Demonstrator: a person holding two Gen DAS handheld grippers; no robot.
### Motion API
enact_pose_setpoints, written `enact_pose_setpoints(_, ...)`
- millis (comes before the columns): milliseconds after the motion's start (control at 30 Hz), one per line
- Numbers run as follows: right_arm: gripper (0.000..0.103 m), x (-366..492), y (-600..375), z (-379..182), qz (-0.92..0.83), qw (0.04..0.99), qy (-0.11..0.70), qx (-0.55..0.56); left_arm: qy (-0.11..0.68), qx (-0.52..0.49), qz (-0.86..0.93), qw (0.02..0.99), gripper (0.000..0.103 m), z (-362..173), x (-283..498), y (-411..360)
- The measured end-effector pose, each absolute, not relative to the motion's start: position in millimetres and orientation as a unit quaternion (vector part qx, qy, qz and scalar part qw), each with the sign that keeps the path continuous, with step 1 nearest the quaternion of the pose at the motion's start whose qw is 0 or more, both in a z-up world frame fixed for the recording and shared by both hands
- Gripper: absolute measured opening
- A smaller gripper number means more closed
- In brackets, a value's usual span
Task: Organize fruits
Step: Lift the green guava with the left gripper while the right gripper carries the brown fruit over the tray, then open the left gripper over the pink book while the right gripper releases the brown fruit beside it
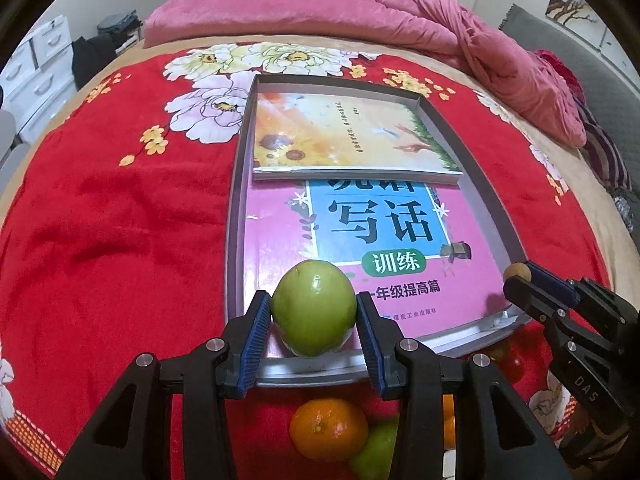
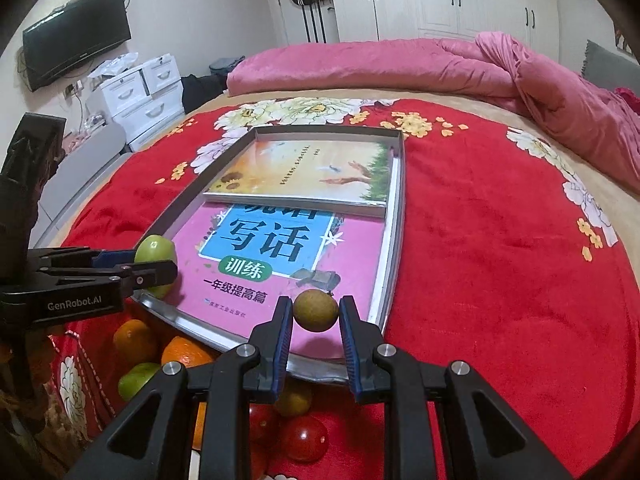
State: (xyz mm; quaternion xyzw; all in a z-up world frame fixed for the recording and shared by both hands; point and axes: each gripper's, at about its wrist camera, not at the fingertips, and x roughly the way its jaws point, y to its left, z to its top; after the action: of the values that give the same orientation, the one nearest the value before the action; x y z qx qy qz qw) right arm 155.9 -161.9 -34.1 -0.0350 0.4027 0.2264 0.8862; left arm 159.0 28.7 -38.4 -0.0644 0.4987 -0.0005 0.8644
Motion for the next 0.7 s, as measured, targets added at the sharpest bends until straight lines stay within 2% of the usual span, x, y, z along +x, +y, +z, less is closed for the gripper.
enact_pose_setpoints(700,0.025,157,-156,-46,0.221,0.877,0.423,-0.054,0.501,-0.069,-0.006,0.863,0.045,-37,155,31)
